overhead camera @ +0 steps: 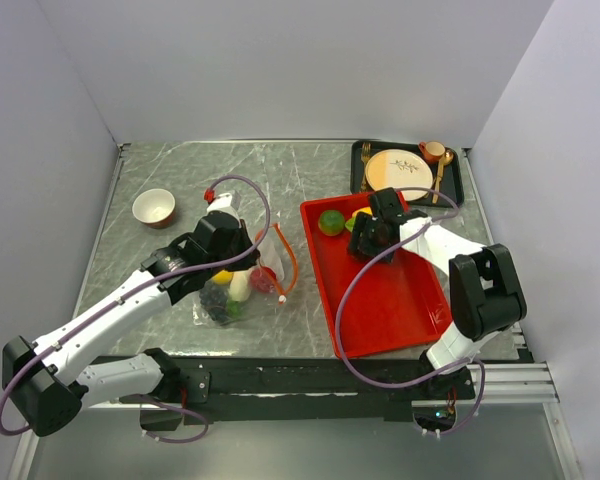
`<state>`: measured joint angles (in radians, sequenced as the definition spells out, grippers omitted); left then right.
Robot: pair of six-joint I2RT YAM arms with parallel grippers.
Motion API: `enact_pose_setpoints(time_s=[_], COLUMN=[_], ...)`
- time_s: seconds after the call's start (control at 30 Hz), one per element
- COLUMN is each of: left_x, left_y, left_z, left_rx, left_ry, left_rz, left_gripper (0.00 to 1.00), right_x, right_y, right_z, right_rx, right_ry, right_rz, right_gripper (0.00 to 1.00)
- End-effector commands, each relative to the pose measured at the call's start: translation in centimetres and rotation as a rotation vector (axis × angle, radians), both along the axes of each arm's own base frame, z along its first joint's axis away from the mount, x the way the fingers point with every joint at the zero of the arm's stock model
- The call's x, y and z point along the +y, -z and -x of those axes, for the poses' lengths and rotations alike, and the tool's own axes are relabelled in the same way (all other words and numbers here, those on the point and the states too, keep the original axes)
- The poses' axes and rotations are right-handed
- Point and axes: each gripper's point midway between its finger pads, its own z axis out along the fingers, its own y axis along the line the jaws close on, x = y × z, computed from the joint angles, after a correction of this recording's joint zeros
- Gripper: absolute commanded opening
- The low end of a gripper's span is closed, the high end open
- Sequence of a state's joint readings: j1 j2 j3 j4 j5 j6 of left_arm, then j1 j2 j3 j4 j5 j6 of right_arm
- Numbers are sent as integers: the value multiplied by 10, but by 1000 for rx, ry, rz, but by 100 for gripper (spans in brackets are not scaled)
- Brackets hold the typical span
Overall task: Place the food in the zip-top bag and seal the zipper
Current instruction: Pick up the fake fruit from the bin.
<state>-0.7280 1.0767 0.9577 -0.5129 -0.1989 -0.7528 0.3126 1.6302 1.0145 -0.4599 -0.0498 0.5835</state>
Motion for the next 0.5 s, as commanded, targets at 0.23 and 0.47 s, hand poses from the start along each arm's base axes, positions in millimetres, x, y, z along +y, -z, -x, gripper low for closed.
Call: enact_pose_setpoints(time_s=[0.23,0.47], left_x=[-4,-6], left_y=[-13,-14], left_z=[-4,-4], left_rx=[-38,-36], left_ry=[5,10], left_rz=[22,30], left_gripper=[1,1], right_x=[-7,-9], right_y=[-18,-22], right_z=[-12,-21], right_rx=[-85,-105], right_ry=[12,12], right_rz=[2,27], right_gripper=[93,98])
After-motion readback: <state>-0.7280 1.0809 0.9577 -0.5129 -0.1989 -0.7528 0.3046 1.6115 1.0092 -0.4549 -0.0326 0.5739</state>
